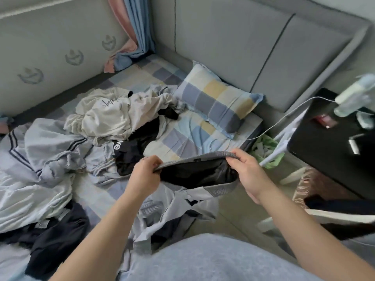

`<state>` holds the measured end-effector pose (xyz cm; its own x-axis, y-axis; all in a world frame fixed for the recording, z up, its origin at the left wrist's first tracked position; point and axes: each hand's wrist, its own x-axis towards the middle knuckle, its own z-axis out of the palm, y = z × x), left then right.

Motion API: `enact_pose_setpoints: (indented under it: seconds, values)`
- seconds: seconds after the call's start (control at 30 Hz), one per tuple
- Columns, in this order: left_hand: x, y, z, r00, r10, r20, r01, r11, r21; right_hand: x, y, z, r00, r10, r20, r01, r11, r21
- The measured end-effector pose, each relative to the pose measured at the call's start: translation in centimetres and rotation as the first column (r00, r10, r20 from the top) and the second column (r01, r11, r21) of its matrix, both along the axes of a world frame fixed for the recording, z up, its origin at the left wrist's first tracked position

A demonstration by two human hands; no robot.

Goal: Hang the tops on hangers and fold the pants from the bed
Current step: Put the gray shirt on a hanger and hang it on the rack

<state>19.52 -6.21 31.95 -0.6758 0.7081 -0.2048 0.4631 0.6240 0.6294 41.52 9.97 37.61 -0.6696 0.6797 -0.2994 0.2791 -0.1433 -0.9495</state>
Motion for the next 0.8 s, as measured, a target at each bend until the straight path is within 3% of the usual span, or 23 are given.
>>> enact_pose_setpoints:
  seconds: [0.13, 0.3, 0.5, 0.67, 0.8]
  values:
    - [3.0, 2.8, 0.9, 0.981, -0.099, 0.165, 0.089, 0.994, 0.069, 6.2, 0.7, -0.5, 0.979, -0.2, 0.029, 0.201, 0.979, -0.043]
    - [10.0, 5.2, 1.6, 0.877, -0.313, 0.365, 0.294, 0.95, 0.109, 16.4, -0.1, -0.8, 0.878, -0.477, 0.036, 0.475, 0.859, -0.189]
    - [22.3, 6.4, 2.2, 0.812, -0.562, 0.159, 0.563, 0.825, 0.045, 30.3, -4.8, -0.9, 0.744, -0.666, 0.053, 0.652, 0.705, -0.279]
    - [34.8, 6.6, 1.9, 0.714, -0.552, 0.431, 0.552, 0.822, 0.138, 42.3, -9.5, -0.2, 0.648, -0.761, 0.037, 0.73, 0.607, -0.314]
    - [44.1, 7.3, 1.6, 0.644, -0.621, 0.447, 0.62, 0.766, 0.171, 51.2, -12.8, 1.0, 0.53, -0.848, 0.0, 0.819, 0.511, -0.26]
